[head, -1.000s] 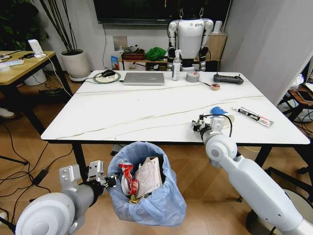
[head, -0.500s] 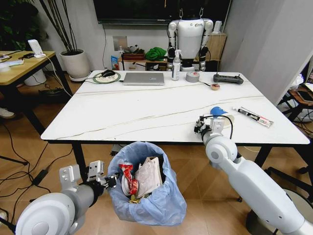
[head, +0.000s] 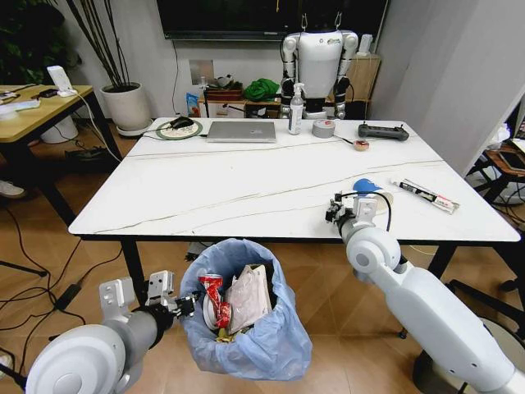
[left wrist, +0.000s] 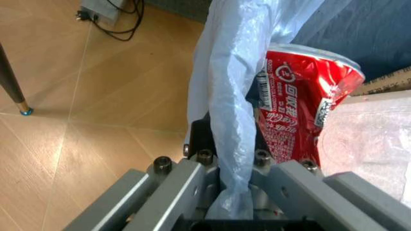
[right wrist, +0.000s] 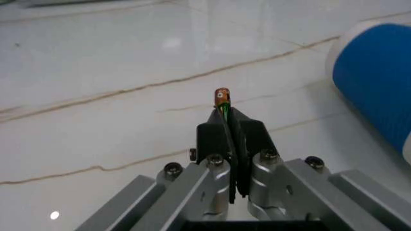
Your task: Pick up the trash bin and place the trash from the table into it.
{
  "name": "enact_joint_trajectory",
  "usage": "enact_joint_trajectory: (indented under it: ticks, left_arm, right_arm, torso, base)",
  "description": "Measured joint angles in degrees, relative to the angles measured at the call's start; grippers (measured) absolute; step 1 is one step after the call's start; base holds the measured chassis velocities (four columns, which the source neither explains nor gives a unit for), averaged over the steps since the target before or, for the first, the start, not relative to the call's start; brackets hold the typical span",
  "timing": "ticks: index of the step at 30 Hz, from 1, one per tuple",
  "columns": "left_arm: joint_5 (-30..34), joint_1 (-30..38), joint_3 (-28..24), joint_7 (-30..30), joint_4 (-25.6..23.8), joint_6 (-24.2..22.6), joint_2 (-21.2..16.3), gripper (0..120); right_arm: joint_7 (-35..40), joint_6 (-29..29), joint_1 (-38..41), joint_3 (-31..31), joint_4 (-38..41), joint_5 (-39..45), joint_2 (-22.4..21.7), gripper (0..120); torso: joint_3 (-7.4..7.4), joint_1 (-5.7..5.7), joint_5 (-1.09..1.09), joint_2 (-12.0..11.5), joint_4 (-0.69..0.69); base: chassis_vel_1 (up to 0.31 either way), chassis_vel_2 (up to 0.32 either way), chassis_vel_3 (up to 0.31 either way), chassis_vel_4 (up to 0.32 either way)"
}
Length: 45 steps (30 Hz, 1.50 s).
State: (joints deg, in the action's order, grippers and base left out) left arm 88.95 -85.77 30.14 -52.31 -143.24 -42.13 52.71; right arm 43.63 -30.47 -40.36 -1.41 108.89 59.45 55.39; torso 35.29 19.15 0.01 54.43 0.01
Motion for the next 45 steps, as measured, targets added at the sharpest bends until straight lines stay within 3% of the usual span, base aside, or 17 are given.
enact_joint_trajectory:
  ticks: [8,14,16,22,31,34,45]
  left_arm:
    - [-0.07,0.04,0.01,-0.05,0.0,0.0,0.11,0]
    - [-0.28,0.02,0.07,-0.09,0.0,0.0,0.3,0]
    - [-0.28,0.03,0.1,-0.09,0.0,0.0,0.28,0]
    - [-0.28,0.11,0.36,-0.12,0.0,0.0,0.38,0]
    - [-0.28,0.31,0.44,-0.13,0.0,0.0,0.5,0]
    - [-0.23,0.42,0.44,-0.13,0.0,0.0,0.58,0]
    - [0.02,0.83,0.31,-0.13,0.0,0.0,0.38,0]
  right_arm:
    - [-11.41,3.09,-0.89,0.07,10.2,0.45,-3.08,0]
    - [-31.4,7.68,-4.4,-0.07,19.23,2.6,-6.23,0]
    - [-32.69,7.76,-4.64,-0.2,19.73,2.79,-6.42,0]
    - [-46.16,7.88,-6.94,-1.94,21.34,-0.74,-8.67,0]
    - [-55.47,8.61,-8.37,-2.66,20.99,-4.72,-10.72,0]
    - [-63.93,9.1,-8.92,-1.74,19.67,-9.65,-11.29,0]
    - [-62.03,9.53,-10.12,-1.8,19.2,-11.37,-10.77,37]
  torso:
    - [0.0,0.0,-0.01,0.0,0.0]
    - [-0.02,0.0,-0.01,0.0,0.0]
    - [-0.02,0.0,-0.01,0.0,0.0]
    - [-0.02,0.0,-0.01,0.0,0.0]
    - [-0.02,0.0,-0.01,0.0,0.0]
    - [-0.01,0.0,-0.01,0.0,0.0]
    - [-0.01,0.0,0.0,0.0,0.0]
  base:
    - [0.0,0.0,0.0,0.0]
    - [0.0,0.0,0.0,0.0]
    - [0.0,0.0,0.0,0.0]
    - [0.0,0.0,0.0,0.0]
    - [0.0,0.0,0.0,0.0]
    - [0.0,0.0,0.0,0.0]
    - [0.0,0.0,0.0,0.0]
